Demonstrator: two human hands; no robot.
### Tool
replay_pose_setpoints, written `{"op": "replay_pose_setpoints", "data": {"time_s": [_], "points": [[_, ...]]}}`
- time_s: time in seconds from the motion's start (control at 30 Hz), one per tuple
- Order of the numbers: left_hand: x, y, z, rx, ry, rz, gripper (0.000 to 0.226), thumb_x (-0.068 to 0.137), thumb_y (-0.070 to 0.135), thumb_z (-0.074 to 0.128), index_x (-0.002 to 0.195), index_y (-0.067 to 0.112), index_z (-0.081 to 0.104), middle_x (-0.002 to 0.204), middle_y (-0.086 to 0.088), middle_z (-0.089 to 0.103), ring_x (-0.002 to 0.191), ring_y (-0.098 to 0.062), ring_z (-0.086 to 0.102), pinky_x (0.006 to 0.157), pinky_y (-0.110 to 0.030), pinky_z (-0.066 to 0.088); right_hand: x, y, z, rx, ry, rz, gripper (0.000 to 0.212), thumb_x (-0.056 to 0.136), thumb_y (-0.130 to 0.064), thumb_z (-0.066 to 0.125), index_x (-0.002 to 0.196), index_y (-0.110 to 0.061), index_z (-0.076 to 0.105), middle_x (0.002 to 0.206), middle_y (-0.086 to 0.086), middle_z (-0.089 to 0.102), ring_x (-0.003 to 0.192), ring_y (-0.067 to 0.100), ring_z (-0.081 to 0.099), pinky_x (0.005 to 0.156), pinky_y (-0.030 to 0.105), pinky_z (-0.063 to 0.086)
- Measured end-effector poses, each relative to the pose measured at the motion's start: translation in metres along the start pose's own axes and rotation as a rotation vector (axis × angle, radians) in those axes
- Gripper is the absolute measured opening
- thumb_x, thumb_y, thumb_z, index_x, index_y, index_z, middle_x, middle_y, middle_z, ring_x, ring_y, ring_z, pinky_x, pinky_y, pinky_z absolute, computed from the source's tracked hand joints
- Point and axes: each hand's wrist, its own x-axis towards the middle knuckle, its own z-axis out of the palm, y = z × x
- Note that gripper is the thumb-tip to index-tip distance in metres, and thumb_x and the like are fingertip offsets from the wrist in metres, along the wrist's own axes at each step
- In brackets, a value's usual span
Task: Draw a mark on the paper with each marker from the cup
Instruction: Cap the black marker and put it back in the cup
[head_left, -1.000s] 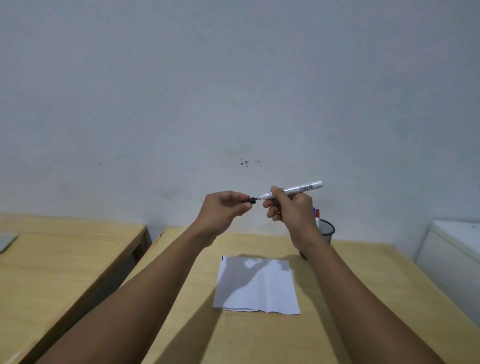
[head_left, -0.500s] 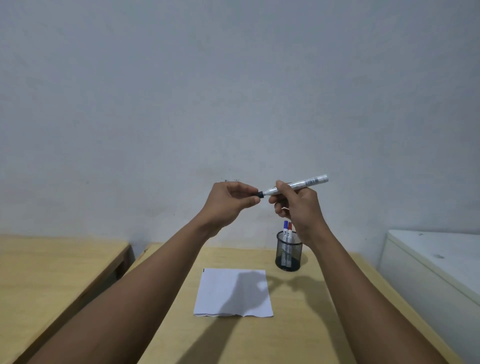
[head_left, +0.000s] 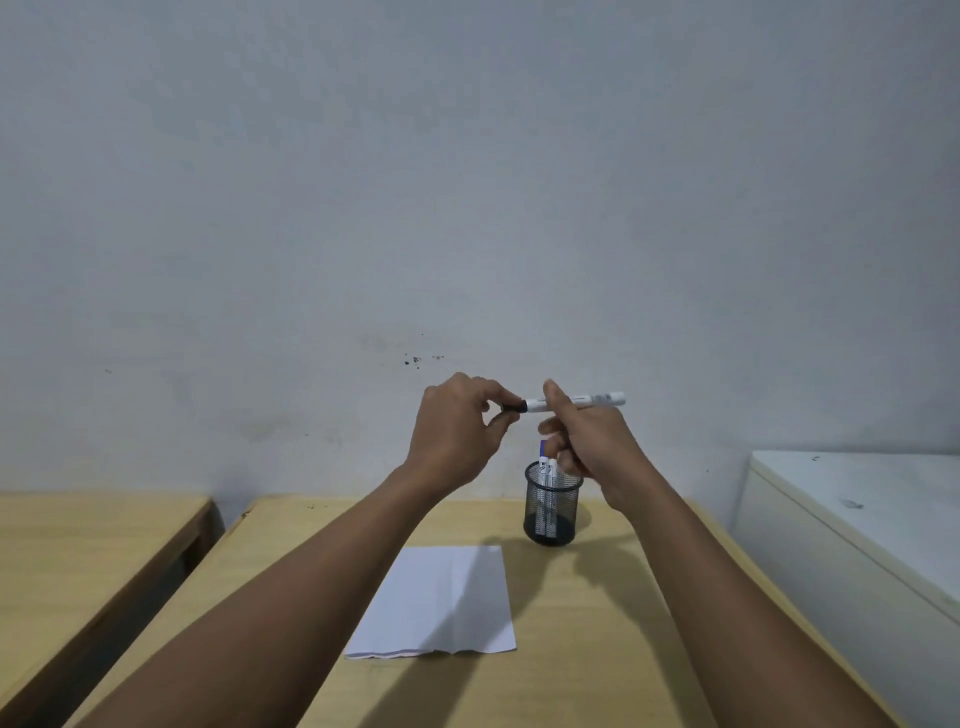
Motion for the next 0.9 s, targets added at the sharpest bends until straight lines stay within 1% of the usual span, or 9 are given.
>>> {"op": "replay_pose_setpoints", "data": {"time_s": [0.1,0.2,0.3,0.37,0.47,0.57,0.7,0.8,0.9], "points": [[0.015,-0.003,0.016,0.074,0.006,0.027,0.011,0.086,0.023,0.074,0.095,0.03,0.077,0.082,0.016,0.067,0.082,-0.017,0.063,0.081,-0.043,0.049,0.013,0.017,-0.015,-0.583,0.285,-0.272,0.037,0.083,-0.054,0.072,0.085,-0.018,0.063,0.077,-0.002,0.062,0.065,0.017,0.057,0.059,0.032,0.046],[0.029,-0.005,0.036,0.127,-0.091,0.084,0.013,0.089,0.026,0.071,0.1,0.032,0.075,0.096,0.012,0.075,0.089,-0.014,0.062,0.088,-0.044,0.043,0.026,0.032,-0.022,-0.764,0.172,-0.463,0.031,0.086,-0.036,0.075,0.114,-0.029,0.063,0.103,-0.007,0.055,0.08,0.014,0.057,0.067,0.034,0.05],[0.042,-0.004,0.059,0.029,-0.158,0.129,0.021,0.089,0.026,0.071,0.109,0.03,0.072,0.097,0.012,0.075,0.086,-0.011,0.063,0.09,-0.043,0.046,0.049,0.044,-0.026,-0.688,0.139,-0.437,0.018,0.09,-0.032,0.071,0.105,-0.023,0.067,0.102,-0.005,0.06,0.075,0.015,0.059,0.068,0.034,0.052],[0.049,-0.009,0.076,-0.06,-0.171,0.079,0.036,0.089,0.034,0.069,0.124,0.03,0.064,0.106,0.012,0.073,0.09,-0.009,0.064,0.087,-0.036,0.051,0.065,0.052,-0.031,-0.546,0.167,-0.39,0.013,0.092,-0.026,0.07,0.101,-0.017,0.067,0.094,-0.003,0.066,0.071,0.012,0.062,0.066,0.025,0.05],[0.056,-0.032,0.109,-0.137,-0.203,-0.148,0.044,0.091,0.041,0.064,0.132,0.028,0.056,0.115,0.008,0.07,0.097,-0.012,0.065,0.089,-0.039,0.054,0.084,0.066,-0.04,-0.406,0.212,-0.312,0.018,0.094,-0.02,0.067,0.111,-0.014,0.065,0.085,-0.005,0.067,0.075,0.002,0.061,0.066,0.02,0.044],[0.058,-0.056,0.147,-0.141,-0.311,-0.335,0.048,0.091,0.041,0.064,0.134,0.022,0.055,0.122,0.001,0.068,0.104,-0.02,0.064,0.095,-0.048,0.051,0.096,0.085,-0.044,-0.44,0.141,-0.271,0.046,0.096,-0.014,0.064,0.137,-0.024,0.047,0.083,-0.005,0.066,0.077,0.004,0.063,0.065,0.015,0.045],[0.059,-0.075,0.184,-0.297,-0.47,-0.513,0.061,0.088,0.041,0.068,0.138,0.012,0.049,0.126,-0.009,0.065,0.111,-0.026,0.061,0.094,-0.042,0.051,0.11,0.112,-0.047,-0.508,0.068,-0.218,0.041,0.096,-0.015,0.062,0.133,-0.025,0.047,0.072,0.0,0.066,0.07,0.015,0.063,0.061,0.025,0.047],[0.06,-0.084,0.201,-0.366,-0.565,-0.546,0.046,0.087,0.038,0.07,0.119,0.005,0.065,0.112,-0.011,0.07,0.097,-0.023,0.063,0.077,-0.031,0.049,0.121,0.131,-0.048,-0.542,0.052,-0.18,0.034,0.098,-0.021,0.06,0.13,-0.025,0.05,0.055,-0.006,0.057,0.054,0.004,0.052,0.055,0.025,0.039],[0.061,-0.089,0.21,-0.396,-0.564,-0.563,0.025,0.09,0.031,0.068,0.088,0.006,0.07,0.081,-0.006,0.067,0.075,-0.019,0.06,0.062,-0.027,0.045,0.128,0.14,-0.046,-0.52,0.048,-0.145,0.03,0.099,-0.023,0.057,0.129,-0.025,0.053,0.062,-0.008,0.06,0.058,0.002,0.055,0.057,0.023,0.04]]}}
